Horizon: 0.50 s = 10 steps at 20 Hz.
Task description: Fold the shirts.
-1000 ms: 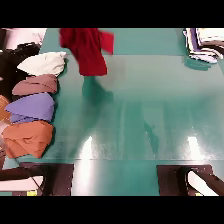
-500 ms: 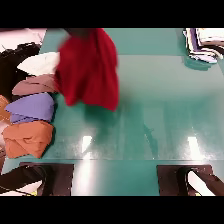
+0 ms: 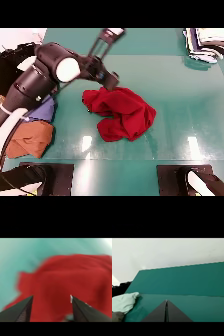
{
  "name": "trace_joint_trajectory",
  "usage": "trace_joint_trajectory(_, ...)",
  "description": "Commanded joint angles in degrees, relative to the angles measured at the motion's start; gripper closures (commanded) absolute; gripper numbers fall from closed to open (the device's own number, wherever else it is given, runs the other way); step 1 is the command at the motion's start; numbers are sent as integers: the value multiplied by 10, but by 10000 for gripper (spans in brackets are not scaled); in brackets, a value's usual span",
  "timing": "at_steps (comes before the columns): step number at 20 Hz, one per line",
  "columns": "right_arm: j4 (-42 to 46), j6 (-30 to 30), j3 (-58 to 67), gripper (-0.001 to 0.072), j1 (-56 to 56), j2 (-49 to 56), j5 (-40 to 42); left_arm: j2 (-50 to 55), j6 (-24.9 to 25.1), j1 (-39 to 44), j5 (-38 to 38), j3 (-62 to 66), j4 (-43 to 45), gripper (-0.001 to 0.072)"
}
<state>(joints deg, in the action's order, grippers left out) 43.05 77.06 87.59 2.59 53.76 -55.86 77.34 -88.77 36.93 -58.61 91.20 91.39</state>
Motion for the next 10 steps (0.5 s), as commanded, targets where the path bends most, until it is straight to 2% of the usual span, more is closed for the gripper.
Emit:
trace_joint_trajectory(1,1,1,0,695,-16,0,-3,23,-44,-127,12,-9,-4,155)
trace_joint_trajectory(3,3,1,0,695,-23,1,-3,59,-38,-209,-1,-9,-98,156)
trace_joint_trajectory(6,3,1,0,696,-22,1,-11,135,50,-284,-43,-9,-257,155)
trace_joint_trajectory(8,5,1,0,695,-18,1,-30,183,83,-294,-70,-9,-275,155)
trace_joint_trajectory(10,5,1,0,695,-10,1,-44,223,85,-294,-79,-9,-275,155)
